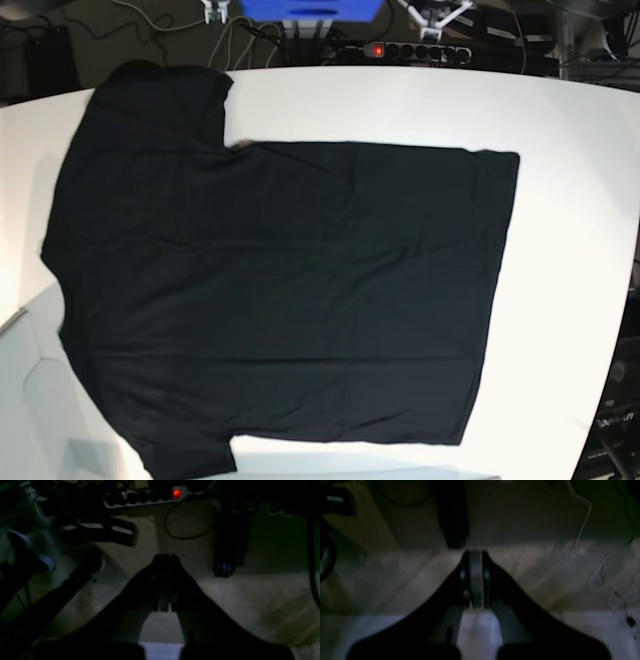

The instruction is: Fold the T-shirt properly

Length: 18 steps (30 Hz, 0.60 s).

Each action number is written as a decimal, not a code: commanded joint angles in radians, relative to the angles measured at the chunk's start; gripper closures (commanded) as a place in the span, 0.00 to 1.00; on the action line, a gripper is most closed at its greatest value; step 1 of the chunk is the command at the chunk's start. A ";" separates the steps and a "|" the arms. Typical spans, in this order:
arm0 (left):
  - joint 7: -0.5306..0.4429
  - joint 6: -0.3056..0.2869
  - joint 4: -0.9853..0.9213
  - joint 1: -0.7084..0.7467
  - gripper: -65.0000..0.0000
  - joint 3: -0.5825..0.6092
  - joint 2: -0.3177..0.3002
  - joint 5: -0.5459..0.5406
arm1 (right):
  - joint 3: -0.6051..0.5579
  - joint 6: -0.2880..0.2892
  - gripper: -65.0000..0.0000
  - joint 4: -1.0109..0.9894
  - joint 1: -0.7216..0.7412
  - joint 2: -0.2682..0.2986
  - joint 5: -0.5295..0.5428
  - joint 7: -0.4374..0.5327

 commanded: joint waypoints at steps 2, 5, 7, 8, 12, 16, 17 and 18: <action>-0.006 -0.003 0.091 0.072 1.00 -0.001 -0.026 -0.001 | -0.002 0.005 1.00 0.155 -0.108 -0.001 0.001 0.015; -0.009 -0.003 0.198 0.147 1.00 -0.001 -0.052 -0.009 | -0.004 0.005 1.00 0.379 -0.240 0.000 0.001 0.014; -0.009 -0.003 0.278 0.204 1.00 -0.001 -0.069 -0.044 | -0.002 0.005 1.00 0.514 -0.320 0.013 0.001 0.014; -0.006 -0.003 0.327 0.233 1.00 -0.001 -0.083 -0.070 | -0.002 0.005 1.00 0.577 -0.358 0.025 0.001 0.014; -0.009 -0.004 0.537 0.359 1.00 -0.001 -0.144 -0.171 | 0.004 0.005 1.00 0.807 -0.495 0.037 -0.001 0.014; -0.008 -0.004 0.732 0.462 1.00 -0.001 -0.192 -0.197 | 0.007 0.005 1.00 0.973 -0.598 0.056 -0.001 0.014; -0.006 -0.004 0.772 0.483 1.00 -0.002 -0.201 -0.200 | 0.006 0.005 1.00 1.003 -0.618 0.062 -0.001 0.014; -0.006 -0.004 0.809 0.505 1.00 -0.013 -0.208 -0.204 | 0.006 0.005 1.00 1.034 -0.637 0.062 -0.001 0.014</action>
